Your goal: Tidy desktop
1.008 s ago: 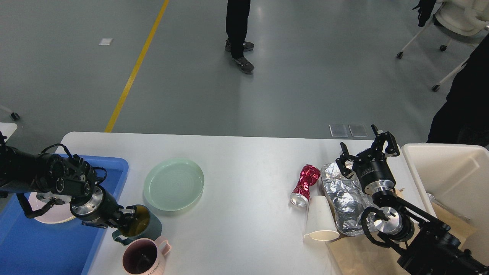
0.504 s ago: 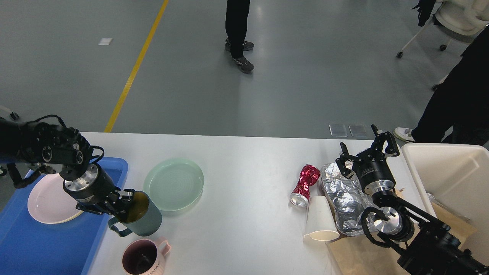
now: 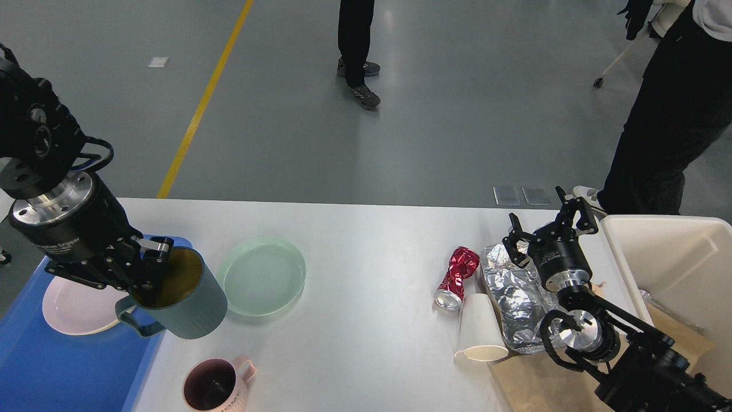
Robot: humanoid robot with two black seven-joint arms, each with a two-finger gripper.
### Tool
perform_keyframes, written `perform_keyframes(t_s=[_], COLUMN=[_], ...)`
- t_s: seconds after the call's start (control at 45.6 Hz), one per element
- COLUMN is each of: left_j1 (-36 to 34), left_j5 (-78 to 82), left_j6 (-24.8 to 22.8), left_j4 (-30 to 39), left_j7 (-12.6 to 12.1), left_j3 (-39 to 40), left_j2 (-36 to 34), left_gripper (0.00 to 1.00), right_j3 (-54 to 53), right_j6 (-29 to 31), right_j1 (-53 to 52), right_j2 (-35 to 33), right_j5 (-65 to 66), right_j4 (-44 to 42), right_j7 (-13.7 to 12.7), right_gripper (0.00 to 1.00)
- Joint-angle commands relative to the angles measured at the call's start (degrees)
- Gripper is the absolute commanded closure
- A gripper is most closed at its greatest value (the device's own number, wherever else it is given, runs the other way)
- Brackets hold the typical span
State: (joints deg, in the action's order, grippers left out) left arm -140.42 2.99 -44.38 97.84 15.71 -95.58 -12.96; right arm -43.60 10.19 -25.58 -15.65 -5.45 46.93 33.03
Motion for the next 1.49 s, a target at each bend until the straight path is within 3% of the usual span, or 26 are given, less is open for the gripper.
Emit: perform_keyframes(t_s=[0.0,0.219,0.438,0.723,0.876,1.008,1.249,1.468], left_j1=[-1.4,3.7,25.9,49.0,64.9,75.6,80.8,81.1], left_j5=[0.1,5.4,18.5,24.0,25.0,25.2,25.9,25.8], left_j6=[-0.5,-0.4,1.0,1.2,1.6,1.5,1.0,1.2], left_j4=[-0.5,-7.5,-23.1,-45.5,-56.9,-61.0,-66.3,-68.0], left_j7=[-0.2,-1.2,-1.3,-1.0,-0.8,-0.9,-0.3,-0.4], left_j3=[-3.8,-5.2,4.4,20.5,32.3,41.3,42.8,43.5], left_j2=[-1.5,-14.0,-32.0,-42.8,-43.0,-42.9,-41.1,-40.1], left_gripper=[1.0,1.0,1.0,1.0,1.0,1.0,1.0,1.0], right_j3=[0.0,0.0,0.0,0.0,0.0,0.0,0.0,0.0], right_j6=[0.0,0.0,0.0,0.0,0.0,0.0,0.0,0.0], right_j1=[0.0,0.0,0.0,0.0,0.0,0.0,0.0,0.0], right_j2=[0.0,0.0,0.0,0.0,0.0,0.0,0.0,0.0], right_j5=[0.0,0.0,0.0,0.0,0.0,0.0,0.0,0.0], right_j4=[0.0,0.0,0.0,0.0,0.0,0.0,0.0,0.0], right_j7=[0.0,0.0,0.0,0.0,0.0,0.0,0.0,0.0], right_gripper=[0.0,0.0,0.0,0.0,0.0,0.0,0.0,0.0])
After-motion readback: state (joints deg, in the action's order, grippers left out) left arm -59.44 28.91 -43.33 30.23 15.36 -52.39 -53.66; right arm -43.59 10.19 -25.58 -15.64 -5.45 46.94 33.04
